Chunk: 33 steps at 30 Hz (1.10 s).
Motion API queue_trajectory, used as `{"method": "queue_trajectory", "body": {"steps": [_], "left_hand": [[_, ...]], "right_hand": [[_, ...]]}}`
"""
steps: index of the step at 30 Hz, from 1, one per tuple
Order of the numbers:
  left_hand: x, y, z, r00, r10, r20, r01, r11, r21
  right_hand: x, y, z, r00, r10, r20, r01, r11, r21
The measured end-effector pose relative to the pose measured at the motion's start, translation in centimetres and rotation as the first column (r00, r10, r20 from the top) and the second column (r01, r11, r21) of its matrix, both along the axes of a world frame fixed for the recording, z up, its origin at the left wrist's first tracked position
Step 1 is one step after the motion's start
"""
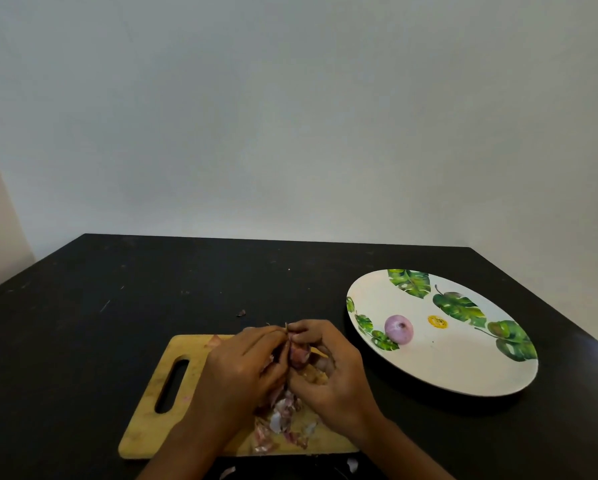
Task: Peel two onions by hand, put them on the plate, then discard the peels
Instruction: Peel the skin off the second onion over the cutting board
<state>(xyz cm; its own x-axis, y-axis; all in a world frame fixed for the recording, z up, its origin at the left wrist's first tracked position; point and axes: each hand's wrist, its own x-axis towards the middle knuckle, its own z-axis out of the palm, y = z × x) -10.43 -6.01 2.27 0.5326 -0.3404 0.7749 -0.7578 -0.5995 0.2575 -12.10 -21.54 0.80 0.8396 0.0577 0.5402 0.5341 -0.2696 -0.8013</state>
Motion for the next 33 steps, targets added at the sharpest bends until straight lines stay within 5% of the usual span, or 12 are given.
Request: {"method": "queue_trajectory", "body": {"steps": [7, 11, 16, 25, 33], "left_hand": [[-0.2, 0.0, 0.9, 0.991, 0.033, -0.130, -0.052, 0.987, -0.150], [-0.4, -0.3, 1.2, 0.952, -0.012, -0.306, -0.118, 0.908, -0.401], [0.1, -0.6, 0.8, 0.892, -0.026, -0.452, -0.223, 0.843, -0.489], [1.1, 0.1, -0.4, 0.865, 0.060, -0.498, -0.305, 0.850, -0.429], [0.9, 0.3, -0.1, 0.847, 0.174, -0.503, -0.371, 0.870, -0.323]], "right_hand": [[-0.5, 0.3, 0.7, 0.999, 0.022, 0.043, -0.018, 0.996, -0.085], [-0.5, 0.4, 0.7, 0.998, 0.021, 0.055, -0.016, 0.996, -0.092], [-0.5, 0.4, 0.5, 0.997, 0.010, 0.080, -0.001, 0.993, -0.121], [-0.8, 0.7, 0.5, 0.993, 0.039, 0.109, -0.038, 0.999, -0.013], [-1.1, 0.9, 0.3, 0.953, -0.001, 0.304, 0.012, 0.999, -0.034]]}}
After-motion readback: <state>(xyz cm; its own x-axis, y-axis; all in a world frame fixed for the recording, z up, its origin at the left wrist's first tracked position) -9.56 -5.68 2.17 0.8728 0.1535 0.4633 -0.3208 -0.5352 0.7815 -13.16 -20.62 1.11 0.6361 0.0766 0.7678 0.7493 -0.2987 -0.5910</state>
